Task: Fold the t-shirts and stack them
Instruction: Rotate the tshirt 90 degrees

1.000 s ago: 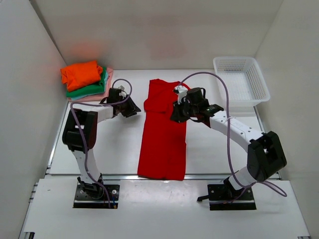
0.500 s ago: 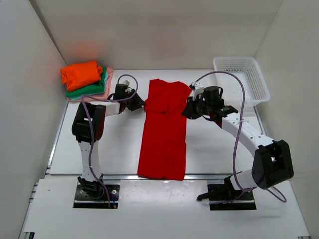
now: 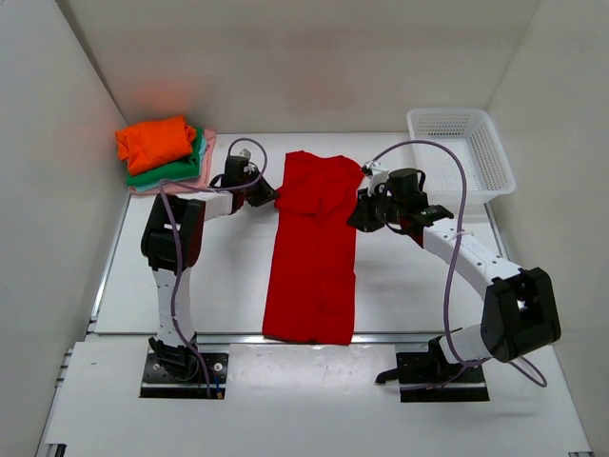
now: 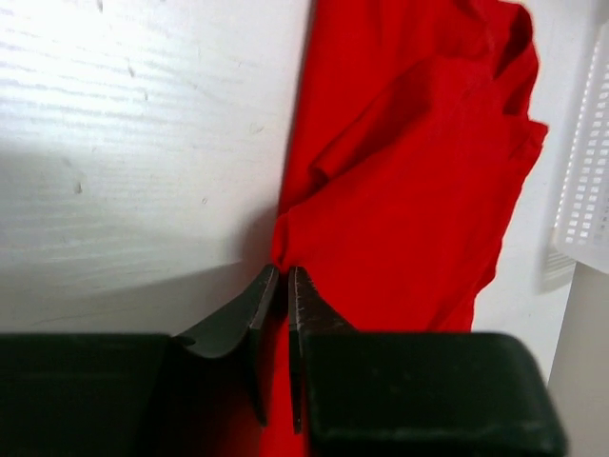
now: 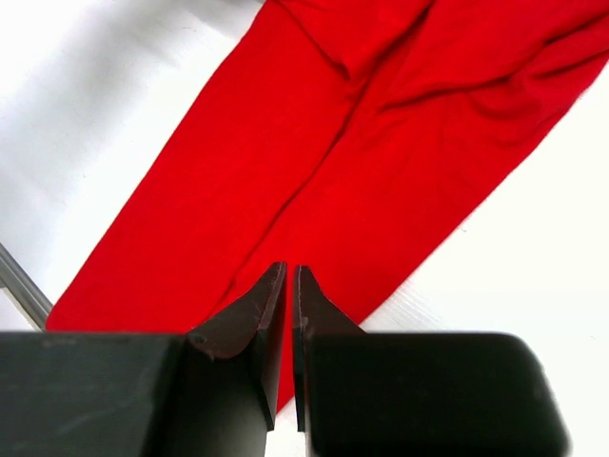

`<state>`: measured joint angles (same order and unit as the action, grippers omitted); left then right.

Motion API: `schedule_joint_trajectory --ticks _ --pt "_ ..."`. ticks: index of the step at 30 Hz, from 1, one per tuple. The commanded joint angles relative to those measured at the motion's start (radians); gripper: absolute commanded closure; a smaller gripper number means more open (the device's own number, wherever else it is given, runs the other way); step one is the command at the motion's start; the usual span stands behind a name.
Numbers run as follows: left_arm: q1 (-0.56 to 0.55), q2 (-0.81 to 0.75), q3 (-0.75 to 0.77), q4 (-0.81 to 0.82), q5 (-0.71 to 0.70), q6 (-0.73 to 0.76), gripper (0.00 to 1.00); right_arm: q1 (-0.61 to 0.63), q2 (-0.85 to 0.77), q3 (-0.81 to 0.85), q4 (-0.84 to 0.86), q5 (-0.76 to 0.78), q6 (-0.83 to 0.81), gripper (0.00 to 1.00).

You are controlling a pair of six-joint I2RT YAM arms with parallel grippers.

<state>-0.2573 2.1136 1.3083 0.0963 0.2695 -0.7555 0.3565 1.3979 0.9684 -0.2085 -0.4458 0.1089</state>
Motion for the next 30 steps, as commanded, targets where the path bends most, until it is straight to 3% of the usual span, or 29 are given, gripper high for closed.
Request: schedule_joint_trajectory --ticks 1,12,21,30 --pt "0.0 -0.05 0.072 -0.02 -0.004 0.027 0.81 -0.005 -0.027 -0.007 0.054 -0.021 0.003 0.95" --pt "-0.06 -0.03 0.206 -0.078 0.065 0.031 0.98 -0.002 -0.016 -0.039 0.072 -0.021 0.009 0.98" --pt "-0.192 0.063 0.414 -0.145 0.135 0.036 1.0 -0.011 -0.022 -0.054 0.084 -0.022 0.015 0.99" --pt "-0.246 0.239 0.634 -0.292 0.171 0.067 0.97 -0.025 -0.02 -0.077 0.09 -0.031 0.018 0.98"
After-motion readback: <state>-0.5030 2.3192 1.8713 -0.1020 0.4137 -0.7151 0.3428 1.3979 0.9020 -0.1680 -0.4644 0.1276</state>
